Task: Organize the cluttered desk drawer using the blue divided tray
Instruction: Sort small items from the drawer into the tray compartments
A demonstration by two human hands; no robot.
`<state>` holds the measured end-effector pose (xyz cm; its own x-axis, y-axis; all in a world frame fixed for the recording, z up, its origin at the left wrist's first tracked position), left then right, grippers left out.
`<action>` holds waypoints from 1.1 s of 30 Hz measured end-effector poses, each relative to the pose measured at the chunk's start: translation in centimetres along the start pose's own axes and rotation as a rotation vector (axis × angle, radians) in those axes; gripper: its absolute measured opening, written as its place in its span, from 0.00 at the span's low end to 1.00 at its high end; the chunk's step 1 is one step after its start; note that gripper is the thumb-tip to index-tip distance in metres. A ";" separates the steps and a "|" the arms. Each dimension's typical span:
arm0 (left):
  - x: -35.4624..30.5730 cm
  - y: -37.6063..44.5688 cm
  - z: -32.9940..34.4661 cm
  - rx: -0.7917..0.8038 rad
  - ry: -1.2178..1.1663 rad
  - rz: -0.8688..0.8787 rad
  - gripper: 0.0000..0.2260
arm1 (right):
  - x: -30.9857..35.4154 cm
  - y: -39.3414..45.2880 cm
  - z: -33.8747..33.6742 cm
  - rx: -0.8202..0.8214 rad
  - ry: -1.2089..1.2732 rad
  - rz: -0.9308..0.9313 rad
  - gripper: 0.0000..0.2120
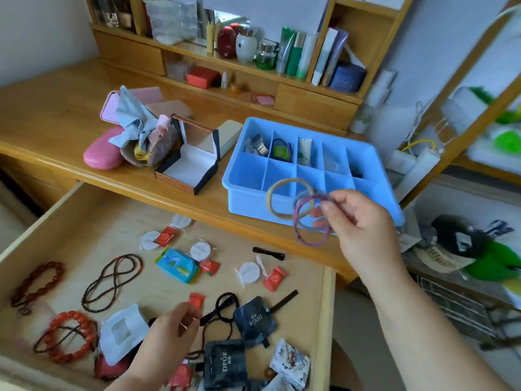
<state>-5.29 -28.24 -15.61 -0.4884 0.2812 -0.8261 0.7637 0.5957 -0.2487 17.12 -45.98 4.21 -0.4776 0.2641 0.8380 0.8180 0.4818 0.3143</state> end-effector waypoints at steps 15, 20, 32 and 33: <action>-0.2 0.0 -0.1 -0.013 0.008 -0.058 0.08 | -6.9 5.1 -6.7 -0.203 -0.796 0.147 0.11; -0.1 0.2 -0.1 -0.011 0.009 -0.079 0.08 | -5.9 5.4 -6.6 -0.222 -1.057 0.009 0.15; -0.2 0.3 0.0 -0.018 0.039 -0.063 0.10 | -6.1 8.0 -9.0 -0.107 -0.764 0.291 0.08; -0.3 0.3 0.0 -0.016 0.040 -0.062 0.10 | -5.9 7.8 -8.8 -0.096 -0.830 0.273 0.09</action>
<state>-4.89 -28.14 -15.47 -0.5514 0.2734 -0.7882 0.7248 0.6248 -0.2903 29.18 -51.15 5.62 -0.3097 0.9001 0.3064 0.9433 0.2504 0.2178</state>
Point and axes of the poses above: each hand's wrist, its own y-axis towards the middle knuckle, its own z-axis out of the palm, x = y × z, the point moved 3 cm from there along y, towards the middle knuckle, and after that the axes turned 8 degrees about -y, right-handed, at the moved point
